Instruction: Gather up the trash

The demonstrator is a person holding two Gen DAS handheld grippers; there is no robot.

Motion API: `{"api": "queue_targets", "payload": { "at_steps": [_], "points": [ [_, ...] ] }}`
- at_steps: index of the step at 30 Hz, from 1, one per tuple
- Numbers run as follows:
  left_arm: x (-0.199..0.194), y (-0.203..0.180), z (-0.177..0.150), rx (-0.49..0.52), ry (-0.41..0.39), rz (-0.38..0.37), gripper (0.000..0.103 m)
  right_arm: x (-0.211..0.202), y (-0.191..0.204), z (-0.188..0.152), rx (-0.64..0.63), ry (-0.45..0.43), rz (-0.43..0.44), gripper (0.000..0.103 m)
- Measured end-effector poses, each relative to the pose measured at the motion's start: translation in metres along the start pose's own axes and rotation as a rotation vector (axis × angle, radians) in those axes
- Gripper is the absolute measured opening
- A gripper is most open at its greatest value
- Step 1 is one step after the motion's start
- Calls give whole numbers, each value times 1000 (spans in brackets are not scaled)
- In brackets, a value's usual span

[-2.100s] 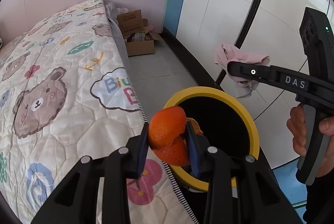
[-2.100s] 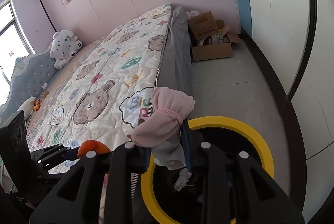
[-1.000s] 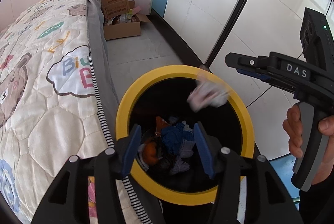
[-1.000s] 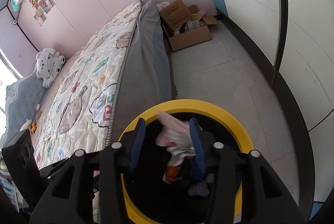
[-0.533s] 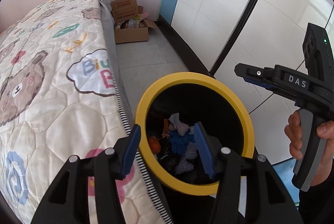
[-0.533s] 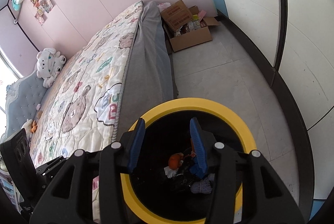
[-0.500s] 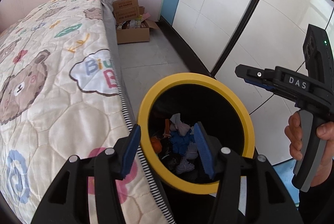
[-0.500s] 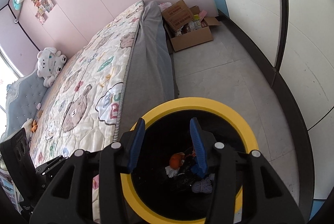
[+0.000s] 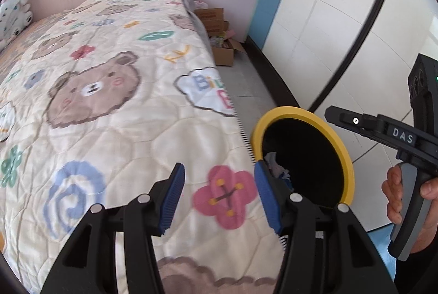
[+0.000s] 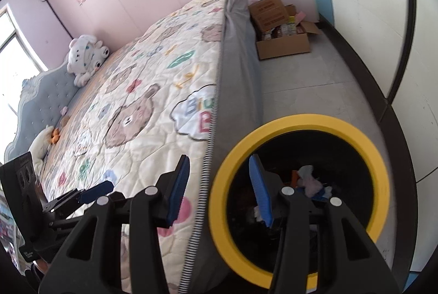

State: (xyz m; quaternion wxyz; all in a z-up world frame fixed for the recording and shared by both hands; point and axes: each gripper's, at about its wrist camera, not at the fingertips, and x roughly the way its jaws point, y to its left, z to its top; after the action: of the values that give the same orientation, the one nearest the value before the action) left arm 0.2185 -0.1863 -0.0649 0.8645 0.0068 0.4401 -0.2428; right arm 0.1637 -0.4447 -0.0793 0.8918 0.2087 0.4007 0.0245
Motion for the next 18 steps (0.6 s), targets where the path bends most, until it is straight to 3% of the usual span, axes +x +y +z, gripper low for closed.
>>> {"api": "queue_targets", "payload": {
  "at_steps": [18],
  "points": [
    [-64, 153, -72, -212, -61, 204, 51, 59, 151, -54, -195, 131, 119, 44]
  ]
}}
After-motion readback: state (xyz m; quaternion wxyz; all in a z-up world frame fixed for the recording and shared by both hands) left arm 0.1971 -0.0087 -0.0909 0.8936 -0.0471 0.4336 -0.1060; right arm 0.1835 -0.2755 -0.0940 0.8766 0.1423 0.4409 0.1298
